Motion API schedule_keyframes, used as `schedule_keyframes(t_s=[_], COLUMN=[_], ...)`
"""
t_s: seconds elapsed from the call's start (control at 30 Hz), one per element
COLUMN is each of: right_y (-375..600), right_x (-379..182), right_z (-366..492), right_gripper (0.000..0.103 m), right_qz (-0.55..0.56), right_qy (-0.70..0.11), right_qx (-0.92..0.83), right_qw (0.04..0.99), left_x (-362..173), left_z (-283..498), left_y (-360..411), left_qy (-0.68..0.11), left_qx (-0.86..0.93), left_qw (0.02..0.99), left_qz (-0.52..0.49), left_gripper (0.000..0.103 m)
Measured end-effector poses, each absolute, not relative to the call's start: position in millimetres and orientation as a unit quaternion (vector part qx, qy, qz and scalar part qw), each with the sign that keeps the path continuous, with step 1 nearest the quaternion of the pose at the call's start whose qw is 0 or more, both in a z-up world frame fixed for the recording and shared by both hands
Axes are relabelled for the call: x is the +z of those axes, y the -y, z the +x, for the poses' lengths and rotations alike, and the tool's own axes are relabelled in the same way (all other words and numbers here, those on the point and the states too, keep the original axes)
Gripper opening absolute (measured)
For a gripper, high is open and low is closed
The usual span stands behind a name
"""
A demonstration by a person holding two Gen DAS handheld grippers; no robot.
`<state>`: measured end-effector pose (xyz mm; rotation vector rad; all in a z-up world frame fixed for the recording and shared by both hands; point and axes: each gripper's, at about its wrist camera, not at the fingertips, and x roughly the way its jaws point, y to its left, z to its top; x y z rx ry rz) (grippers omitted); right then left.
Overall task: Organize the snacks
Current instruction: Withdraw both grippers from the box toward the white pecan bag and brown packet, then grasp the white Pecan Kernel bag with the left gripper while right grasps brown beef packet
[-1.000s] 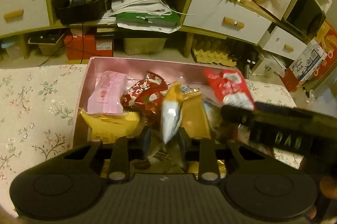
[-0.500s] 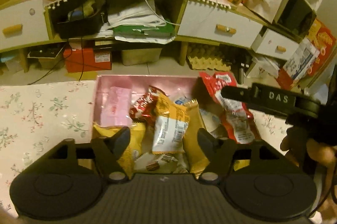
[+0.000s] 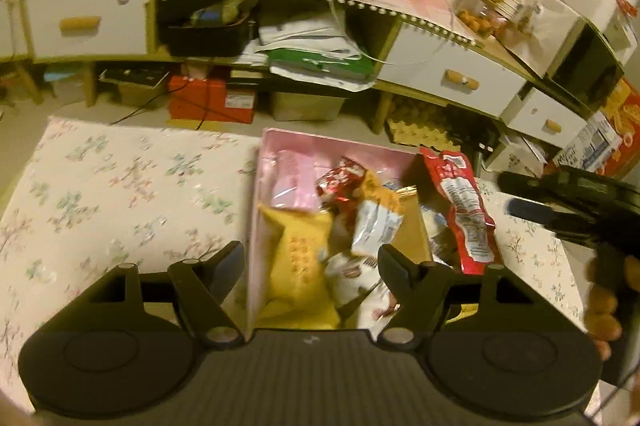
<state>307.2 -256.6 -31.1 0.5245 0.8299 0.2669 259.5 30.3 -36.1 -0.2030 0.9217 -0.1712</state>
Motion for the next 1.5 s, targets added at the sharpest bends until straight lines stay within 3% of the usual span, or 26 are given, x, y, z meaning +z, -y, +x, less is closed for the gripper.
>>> schedule_keyframes(t_s=[0.37, 0.67, 1.17, 1.5], right_y=[238, 225, 195, 183], right_x=[-8, 9, -33, -39], right_z=[250, 222, 217, 213], right_gripper=[0.058, 0.063, 0.066, 0.066], right_qz=[0.172, 0.151, -0.034, -0.072], right_qy=[-0.452, -0.444, -0.489, -0.491], right_qx=[0.102, 0.131, 0.141, 0.167], right_qw=[0.869, 0.874, 0.860, 0.852], left_x=[-22, -26, -72, -95], left_z=[218, 196, 195, 189], left_y=[-56, -86, -54, -33], left_qy=[-0.445, -0.440, -0.513, -0.528], left_qx=[-0.055, -0.017, -0.075, -0.108], left_qw=[0.881, 0.884, 0.854, 0.842], left_qz=[-0.152, -0.159, -0.047, 0.025], left_gripper=[0.078, 0.078, 0.080, 0.083])
